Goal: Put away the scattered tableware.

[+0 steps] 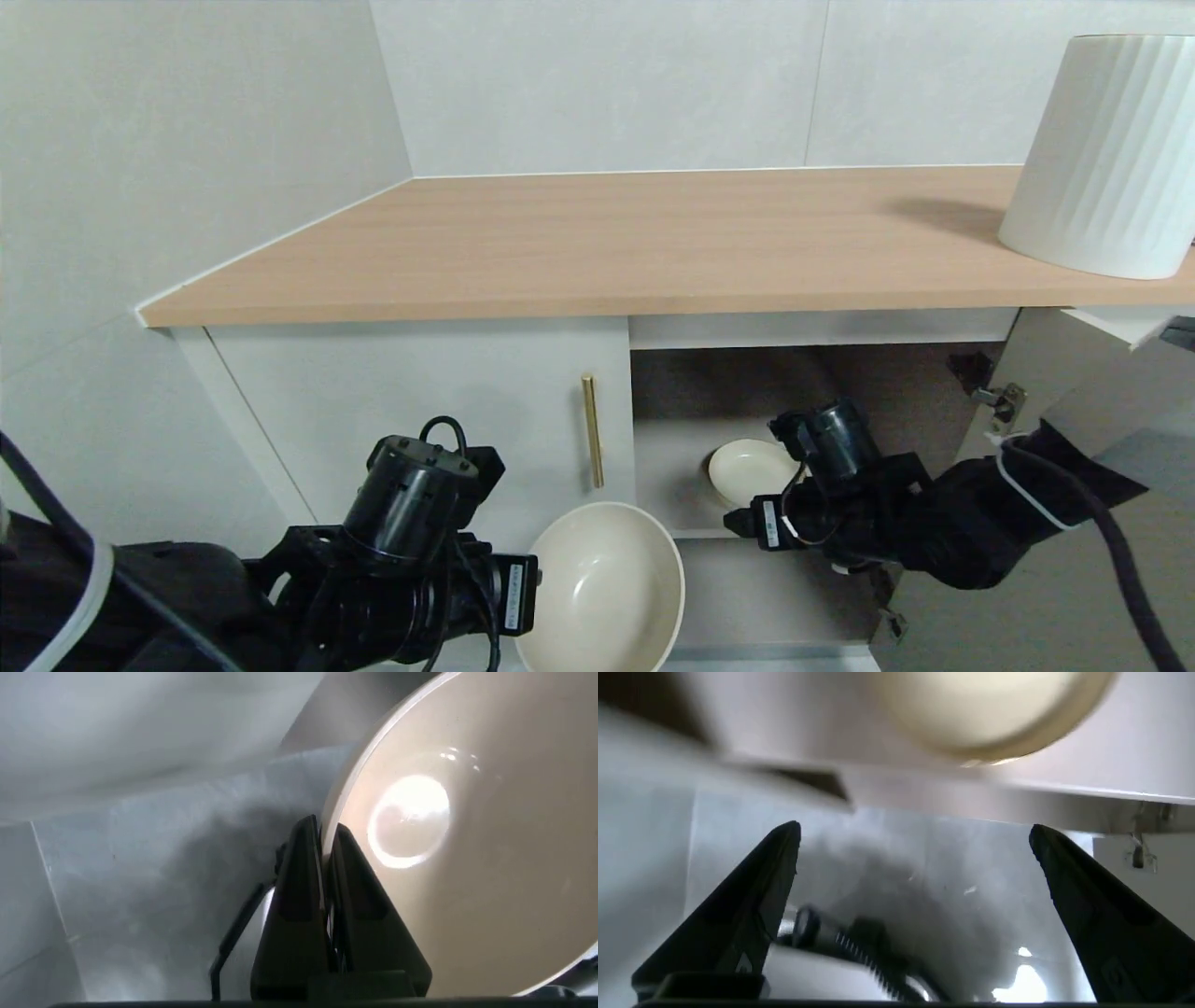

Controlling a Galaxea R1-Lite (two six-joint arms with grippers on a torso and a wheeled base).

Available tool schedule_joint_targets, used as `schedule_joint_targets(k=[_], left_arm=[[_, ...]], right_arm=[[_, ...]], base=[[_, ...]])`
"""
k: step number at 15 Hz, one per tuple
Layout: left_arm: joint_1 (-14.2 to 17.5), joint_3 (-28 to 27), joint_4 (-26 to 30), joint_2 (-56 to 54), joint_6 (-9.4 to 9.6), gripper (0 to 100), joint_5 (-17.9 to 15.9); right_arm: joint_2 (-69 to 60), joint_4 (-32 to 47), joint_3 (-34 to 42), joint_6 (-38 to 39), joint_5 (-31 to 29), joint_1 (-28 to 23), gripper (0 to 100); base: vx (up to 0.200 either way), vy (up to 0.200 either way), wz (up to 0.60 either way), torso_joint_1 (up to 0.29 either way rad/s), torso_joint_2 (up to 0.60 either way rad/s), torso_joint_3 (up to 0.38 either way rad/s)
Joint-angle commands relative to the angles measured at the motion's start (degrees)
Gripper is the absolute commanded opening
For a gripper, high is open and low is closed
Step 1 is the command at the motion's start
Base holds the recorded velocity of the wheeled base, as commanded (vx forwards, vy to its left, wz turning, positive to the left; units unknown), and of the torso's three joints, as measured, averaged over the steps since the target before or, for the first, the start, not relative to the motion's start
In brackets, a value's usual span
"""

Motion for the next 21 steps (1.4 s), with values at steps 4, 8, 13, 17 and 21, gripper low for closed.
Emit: schedule_joint_targets(k=[4, 8, 13, 17, 21], left_arm=[[-1.4, 0.0, 0.0, 5.6, -0.04, 0, 1.8], [-2.6, -0.3, -0.2, 8.5, -0.12, 0, 4.5], [-3.5, -0.6, -0.3, 7.7, -0.04, 0, 5.4], [-4.3, -0.7, -0.3, 7.8, -0.04, 0, 5.5], [-5.2, -0.9, -0.3, 7.1, -0.12, 0, 5.5]], right_arm=[[-12.0, 0.0, 6.2, -3.3, 5.4, 4.1, 100], [-15.8, 0.0, 9.3, -5.1, 7.8, 9.0, 100], [-13.5, 0.0, 9.8, -5.6, 7.3, 12.8, 100], [-10.0, -0.2, 9.3, -6.0, 7.1, 14.7, 100], [-6.7, -1.8, 9.3, -6.6, 4.8, 15.4, 100]], base=[[0.0, 0.0, 0.0, 0.0, 0.0, 0.0], [0.0, 0.0, 0.0, 0.0, 0.0, 0.0], [0.0, 0.0, 0.0, 0.0, 0.0, 0.0], [0.0, 0.0, 0.0, 0.0, 0.0, 0.0], [0.0, 0.0, 0.0, 0.0, 0.0, 0.0]])
